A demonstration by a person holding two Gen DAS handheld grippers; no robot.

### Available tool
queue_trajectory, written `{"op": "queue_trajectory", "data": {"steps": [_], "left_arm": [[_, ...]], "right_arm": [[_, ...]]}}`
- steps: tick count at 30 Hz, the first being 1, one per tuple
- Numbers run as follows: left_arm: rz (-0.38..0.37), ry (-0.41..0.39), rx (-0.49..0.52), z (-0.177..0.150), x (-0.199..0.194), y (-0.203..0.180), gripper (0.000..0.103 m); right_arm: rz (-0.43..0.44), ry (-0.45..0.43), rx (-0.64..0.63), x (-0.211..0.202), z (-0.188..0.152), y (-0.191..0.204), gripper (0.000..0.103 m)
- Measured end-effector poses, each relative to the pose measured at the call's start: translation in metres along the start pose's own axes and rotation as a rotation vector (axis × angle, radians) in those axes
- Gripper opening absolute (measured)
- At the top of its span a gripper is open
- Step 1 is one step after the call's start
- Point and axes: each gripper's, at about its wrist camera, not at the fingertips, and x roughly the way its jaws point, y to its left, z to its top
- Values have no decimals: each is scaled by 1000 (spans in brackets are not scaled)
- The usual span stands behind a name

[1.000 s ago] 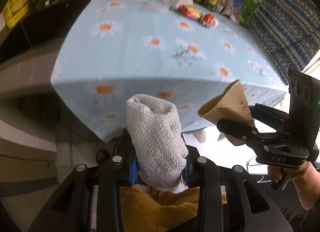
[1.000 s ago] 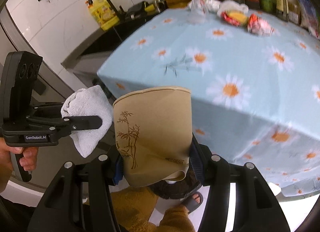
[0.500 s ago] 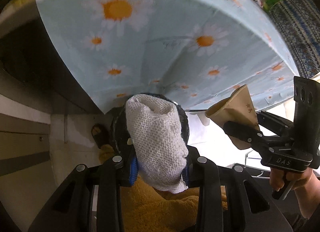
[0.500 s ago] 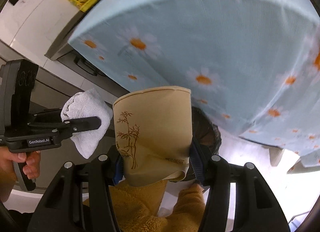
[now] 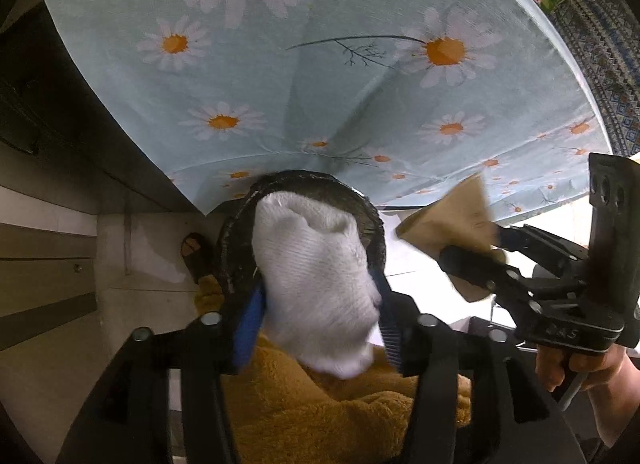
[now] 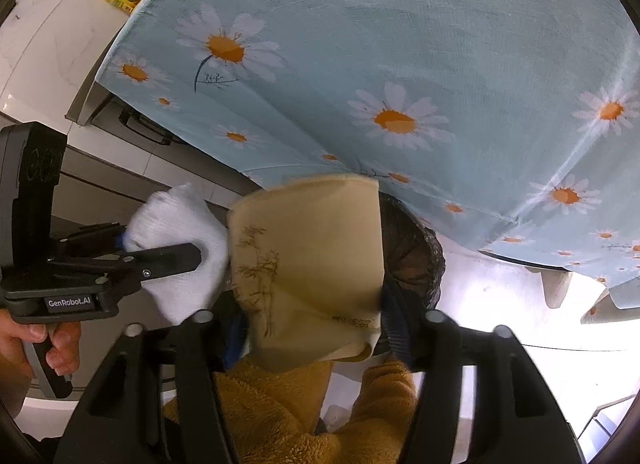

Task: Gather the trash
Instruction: 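Lower both held items over the black bin and open both tools, then raise both tools back toward the table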

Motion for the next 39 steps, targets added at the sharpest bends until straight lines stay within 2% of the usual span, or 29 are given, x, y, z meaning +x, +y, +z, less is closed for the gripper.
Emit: {"op": "queue_trajectory", "data": {"steps": [2, 20, 36, 37, 39], "left_arm": [[2, -1, -12, 1, -2, 3, 56], [18, -25, -27, 7, -15, 0, 56], [42, -110, 32, 10, -66, -32, 56], [43, -116, 34, 10, -69, -35, 63], [45, -144, 39, 9, -82, -40, 66]], "right_arm": [[9, -3, 12, -2, 3, -3, 77], [14, -29, 3, -17, 7, -2, 77], [33, -143, -69, -79, 10, 2, 77], [37, -157, -73, -86, 10, 2, 77], [41, -186, -81, -99, 11, 3, 77]]}}
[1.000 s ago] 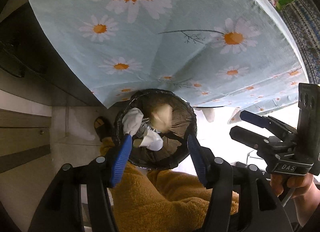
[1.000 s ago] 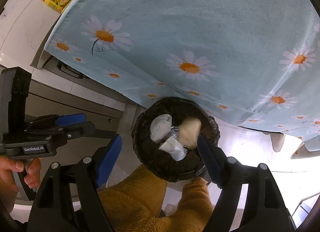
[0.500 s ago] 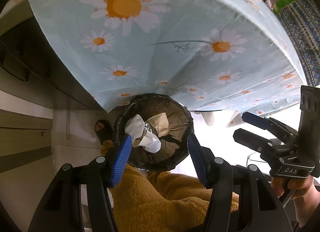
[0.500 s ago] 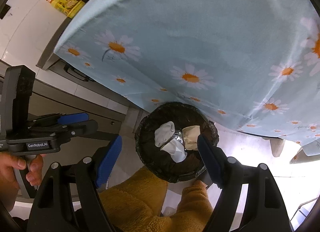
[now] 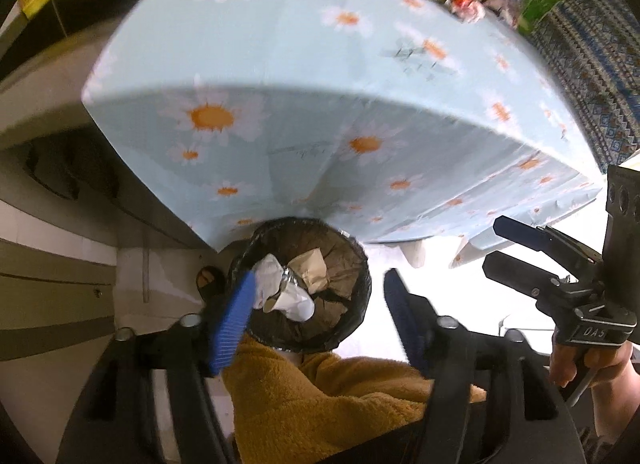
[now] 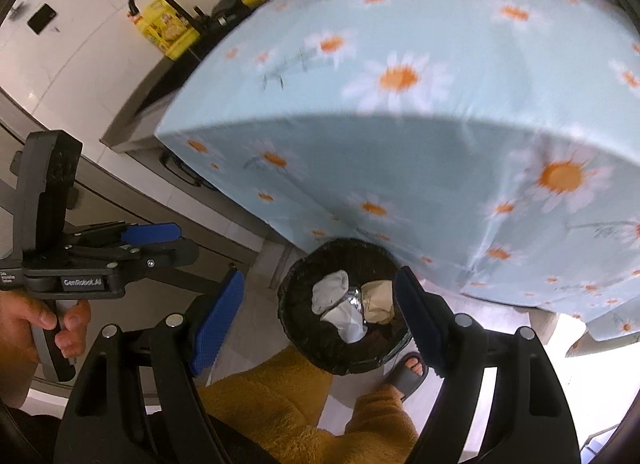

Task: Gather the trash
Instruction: 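Raise both tools back toward the table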

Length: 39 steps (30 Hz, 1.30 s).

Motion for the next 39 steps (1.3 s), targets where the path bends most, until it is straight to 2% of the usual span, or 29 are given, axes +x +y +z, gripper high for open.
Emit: {"op": "queue_trajectory", "data": {"steps": [9, 23, 31, 33, 36, 39], "left_arm": [[11, -77, 42, 15, -38, -27, 68], [0, -201, 96, 53, -81, -56, 77], [-4, -240, 108, 78, -94, -57, 81], [-5, -249, 111, 85, -96, -57, 82], [-7, -269, 112, 97, -100, -55, 90], [-7, -278, 115, 107, -101, -53, 90]], "right_arm": [[-6, -161, -32, -57, 21, 1, 83], [-71, -305, -36, -105, 69, -20, 91], [-120, -351, -20, -113, 108, -36, 95], [-133, -350, -16, -109, 120, -41, 95], [-143, -343, -4, -103, 139, -52, 95], [-161, -336, 4, -95, 155, -62, 95]]}}
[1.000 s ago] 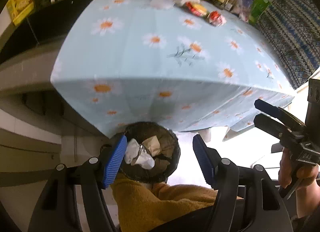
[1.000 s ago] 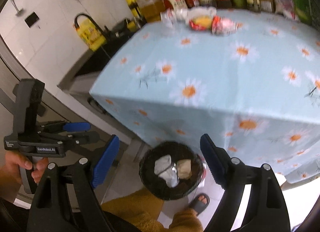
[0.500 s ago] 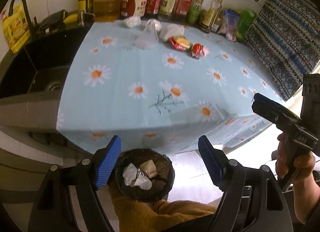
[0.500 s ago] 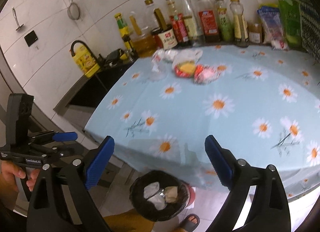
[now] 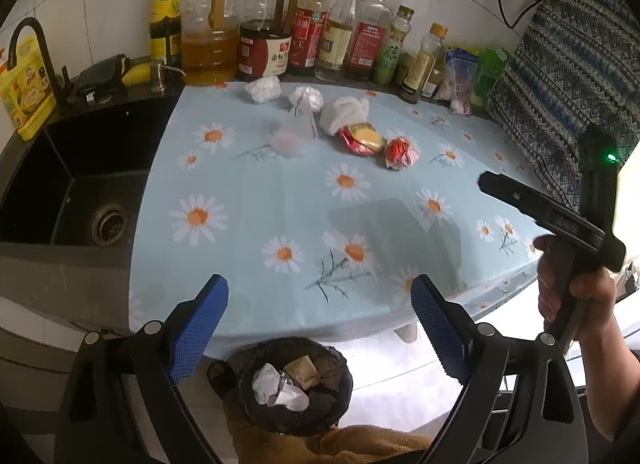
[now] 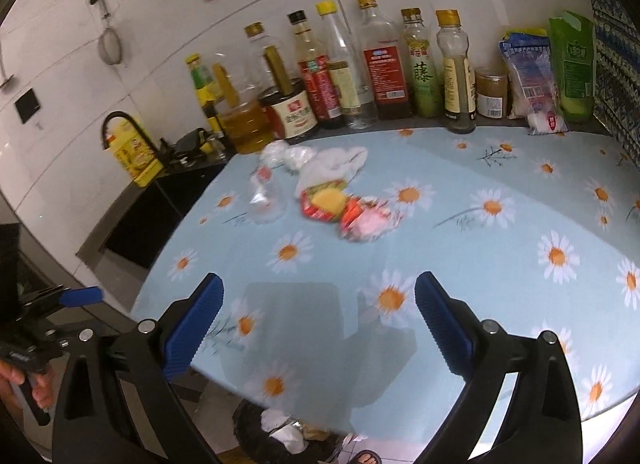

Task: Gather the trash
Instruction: 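Raise both tools back toward the table, then close the right tool on the crumpled candy wrappers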

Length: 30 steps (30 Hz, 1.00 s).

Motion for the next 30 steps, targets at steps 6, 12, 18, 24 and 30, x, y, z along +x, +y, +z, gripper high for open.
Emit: {"op": "queue_trajectory", "data": {"steps": [6, 12, 18, 24, 30], "left_arm": [[-8, -8, -6, 17, 3, 10, 91], [-22, -14, 0, 32, 7, 16, 96], [-28, -8, 0, 40, 12, 26, 96], [-30, 0, -16, 46, 17, 38, 96], [-36, 10, -23, 48, 22, 43, 96]], "right_arm": [[-54, 42, 1, 46, 24, -18, 95], [-87, 94, -4, 91, 33, -28, 95], [-108, 141, -3, 128, 37, -34, 95], [-123, 161, 5, 141, 39, -40, 90], [-138, 176, -9, 147, 41, -41, 73]]}}
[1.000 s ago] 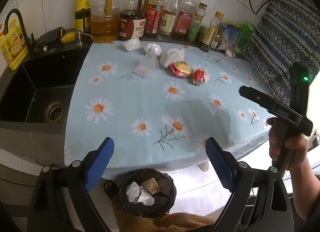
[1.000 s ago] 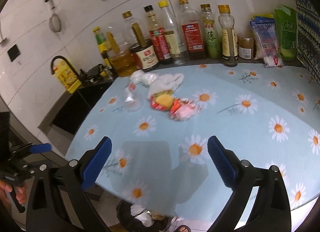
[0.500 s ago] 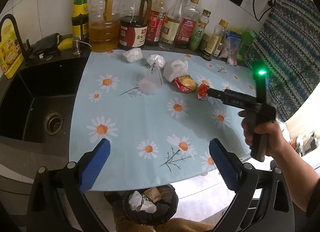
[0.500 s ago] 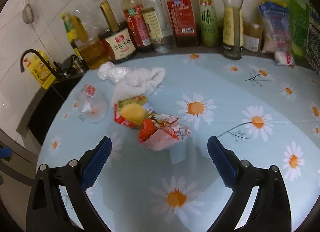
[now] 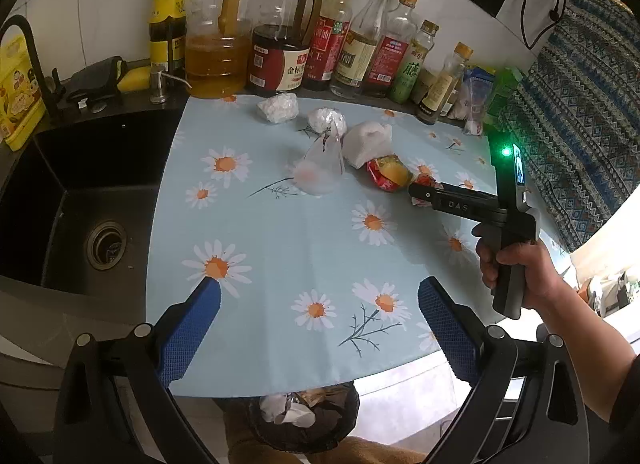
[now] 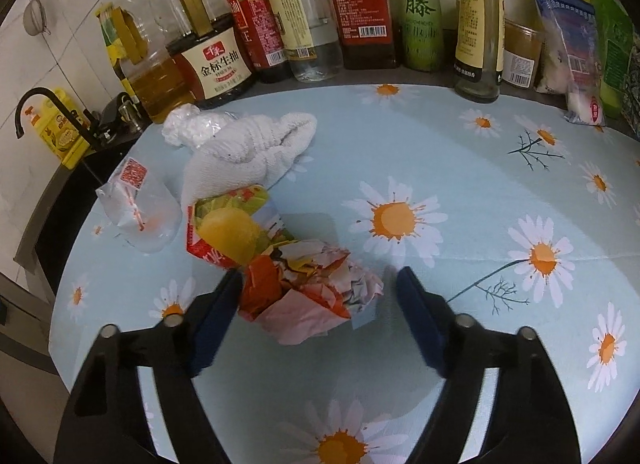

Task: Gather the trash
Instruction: 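Close the right tool on the crumpled candy wrappers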

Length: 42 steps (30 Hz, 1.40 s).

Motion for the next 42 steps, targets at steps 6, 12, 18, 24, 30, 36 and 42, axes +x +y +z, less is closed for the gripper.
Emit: {"op": "queue_trajectory", "data": {"steps": [6, 12, 18, 24, 30, 36, 42], "left_arm": [[-2, 9, 4, 2, 5, 0, 96], [-2, 10, 10, 6, 10, -1, 96], [-12, 14, 45, 17, 20, -6, 96], [-33, 28, 96, 37, 43, -10, 96], [-46, 57, 160, 62, 80, -12, 96], [-44, 104, 210, 80, 117, -11, 96], [-28, 127, 277, 95, 151, -14, 96]], "right_arm": [[-13, -7, -14, -1, 0, 2, 61], [-6, -18, -17, -9, -1, 4, 60], [-4, -47, -13, -31, -5, 10, 60], [6, -82, 24, -62, -15, 17, 60], [7, -115, 75, -91, -30, 24, 60], [0, -130, 136, -108, -49, 32, 60], [-20, -119, 197, -113, -69, 40, 60]]}}
